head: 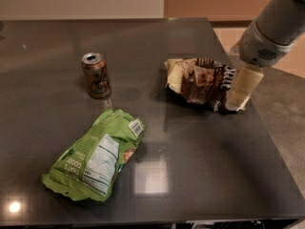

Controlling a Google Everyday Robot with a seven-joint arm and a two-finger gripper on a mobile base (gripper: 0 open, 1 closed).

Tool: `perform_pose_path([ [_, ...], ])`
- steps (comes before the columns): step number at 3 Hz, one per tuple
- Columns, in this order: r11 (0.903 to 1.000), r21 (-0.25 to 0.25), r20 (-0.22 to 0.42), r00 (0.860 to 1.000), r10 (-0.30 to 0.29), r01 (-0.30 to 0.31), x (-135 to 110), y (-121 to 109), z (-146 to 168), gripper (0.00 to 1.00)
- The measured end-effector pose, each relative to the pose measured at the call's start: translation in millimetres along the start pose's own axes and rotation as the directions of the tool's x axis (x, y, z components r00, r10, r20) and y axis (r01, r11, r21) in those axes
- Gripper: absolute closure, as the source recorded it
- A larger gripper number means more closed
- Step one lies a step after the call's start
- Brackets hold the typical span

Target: Move brown chip bag near green rice chip bag

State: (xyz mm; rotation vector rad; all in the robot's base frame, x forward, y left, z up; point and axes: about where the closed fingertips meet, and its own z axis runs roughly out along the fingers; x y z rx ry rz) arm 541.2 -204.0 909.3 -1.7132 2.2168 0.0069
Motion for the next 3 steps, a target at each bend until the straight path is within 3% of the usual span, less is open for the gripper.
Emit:
perform_pose_path([
  [1, 0.9995, 0.010, -0.003, 1.000, 0.029, -0.029, 4, -13, 23, 0.00],
  [3, 0.9971, 0.027, -0.018, 0.997, 0.072, -0.072, 9, -29, 49, 0.41],
])
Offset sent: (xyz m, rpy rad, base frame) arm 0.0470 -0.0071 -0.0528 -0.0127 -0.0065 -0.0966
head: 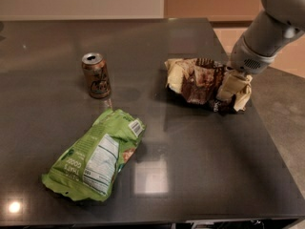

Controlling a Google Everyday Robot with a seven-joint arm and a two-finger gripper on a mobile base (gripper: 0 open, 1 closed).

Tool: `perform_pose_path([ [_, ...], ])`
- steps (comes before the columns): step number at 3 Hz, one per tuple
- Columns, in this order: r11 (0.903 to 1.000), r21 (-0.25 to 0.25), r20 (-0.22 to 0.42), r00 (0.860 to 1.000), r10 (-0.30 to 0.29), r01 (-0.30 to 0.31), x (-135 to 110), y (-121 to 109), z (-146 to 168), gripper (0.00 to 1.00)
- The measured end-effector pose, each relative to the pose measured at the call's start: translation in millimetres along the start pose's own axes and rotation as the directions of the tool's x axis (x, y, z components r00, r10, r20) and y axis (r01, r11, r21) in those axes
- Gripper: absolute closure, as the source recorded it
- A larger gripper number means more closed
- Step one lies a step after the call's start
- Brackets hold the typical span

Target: Move brown chip bag near green rice chip bag

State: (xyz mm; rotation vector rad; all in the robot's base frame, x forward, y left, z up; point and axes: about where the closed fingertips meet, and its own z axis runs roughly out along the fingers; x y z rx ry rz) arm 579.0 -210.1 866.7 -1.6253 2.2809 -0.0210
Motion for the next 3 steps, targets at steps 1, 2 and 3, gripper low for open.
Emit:
perform_pose_path([
  [1, 1.0000, -0.001, 0.009, 1.000, 0.009, -0.009, -3, 0, -9, 0.65],
  [2, 0.9995, -0.032, 0.041, 0.999, 0.006, -0.004, -14, 14, -29, 0.87],
  [3, 0.9964, -0.084, 0.090, 0.996, -0.002, 0.009, -25, 34, -52, 1.00],
])
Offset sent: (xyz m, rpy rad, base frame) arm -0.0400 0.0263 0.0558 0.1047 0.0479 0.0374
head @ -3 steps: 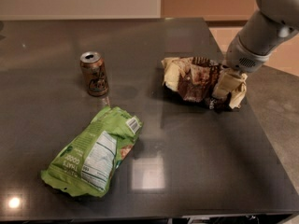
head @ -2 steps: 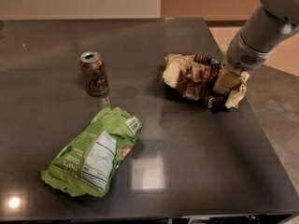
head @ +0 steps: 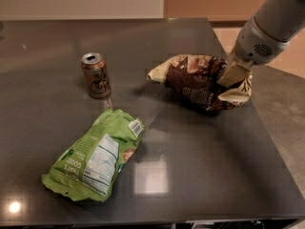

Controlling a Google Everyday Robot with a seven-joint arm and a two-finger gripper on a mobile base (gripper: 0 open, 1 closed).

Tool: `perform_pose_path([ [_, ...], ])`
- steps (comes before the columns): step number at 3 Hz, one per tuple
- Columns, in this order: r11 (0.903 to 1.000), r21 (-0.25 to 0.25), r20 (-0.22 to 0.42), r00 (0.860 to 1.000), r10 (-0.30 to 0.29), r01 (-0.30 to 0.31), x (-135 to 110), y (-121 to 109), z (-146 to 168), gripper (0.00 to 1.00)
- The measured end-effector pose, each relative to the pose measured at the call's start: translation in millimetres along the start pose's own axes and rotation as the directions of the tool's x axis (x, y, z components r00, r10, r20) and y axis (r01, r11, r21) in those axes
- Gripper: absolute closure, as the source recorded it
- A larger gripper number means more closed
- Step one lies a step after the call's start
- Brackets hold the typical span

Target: Move brown chip bag near green rice chip bag

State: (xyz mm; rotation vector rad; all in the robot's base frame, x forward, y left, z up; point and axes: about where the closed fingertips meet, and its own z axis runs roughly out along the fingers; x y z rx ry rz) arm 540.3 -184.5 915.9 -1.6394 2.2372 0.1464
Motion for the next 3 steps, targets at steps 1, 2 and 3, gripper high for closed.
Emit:
perform_pose_path([
  [1, 0.9975, -0.063, 0.056, 0.998, -0.028, 0.031, -9, 25, -16, 1.00],
  [2, 0.9889, -0.123, 0.124, 0.990, -0.068, 0.083, -15, 53, -29, 1.00],
  [3, 0.9743, -0.165, 0.189, 0.975, -0.121, 0.153, -22, 80, -39, 1.00],
])
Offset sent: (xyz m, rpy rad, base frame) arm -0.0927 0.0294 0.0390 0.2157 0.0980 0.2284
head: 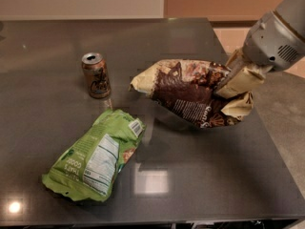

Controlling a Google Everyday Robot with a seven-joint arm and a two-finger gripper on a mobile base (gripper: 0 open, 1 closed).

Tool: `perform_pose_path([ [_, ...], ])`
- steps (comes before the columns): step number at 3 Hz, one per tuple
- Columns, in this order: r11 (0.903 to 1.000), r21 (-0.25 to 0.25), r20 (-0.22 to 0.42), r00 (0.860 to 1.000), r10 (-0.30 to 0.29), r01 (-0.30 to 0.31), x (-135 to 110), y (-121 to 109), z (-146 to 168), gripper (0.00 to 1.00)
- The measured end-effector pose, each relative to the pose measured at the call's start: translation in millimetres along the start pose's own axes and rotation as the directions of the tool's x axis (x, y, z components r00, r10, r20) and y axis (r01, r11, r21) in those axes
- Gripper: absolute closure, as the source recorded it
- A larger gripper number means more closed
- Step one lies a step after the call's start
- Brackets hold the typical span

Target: Move brown chip bag near green rice chip bag

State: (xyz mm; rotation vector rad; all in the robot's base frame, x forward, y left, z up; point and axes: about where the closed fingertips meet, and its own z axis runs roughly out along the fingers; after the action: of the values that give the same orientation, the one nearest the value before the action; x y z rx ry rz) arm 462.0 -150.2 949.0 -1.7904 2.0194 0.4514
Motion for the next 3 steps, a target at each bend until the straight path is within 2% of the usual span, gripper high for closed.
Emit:
perform_pose_path([
  [1, 0.9967, -0.045, 0.029, 0.997, -0.066, 0.067, -11, 24, 6, 0.82],
  [3, 0.9854, -0.104, 0.047, 0.990, -0.130, 0.135, -23, 49, 27, 0.36],
])
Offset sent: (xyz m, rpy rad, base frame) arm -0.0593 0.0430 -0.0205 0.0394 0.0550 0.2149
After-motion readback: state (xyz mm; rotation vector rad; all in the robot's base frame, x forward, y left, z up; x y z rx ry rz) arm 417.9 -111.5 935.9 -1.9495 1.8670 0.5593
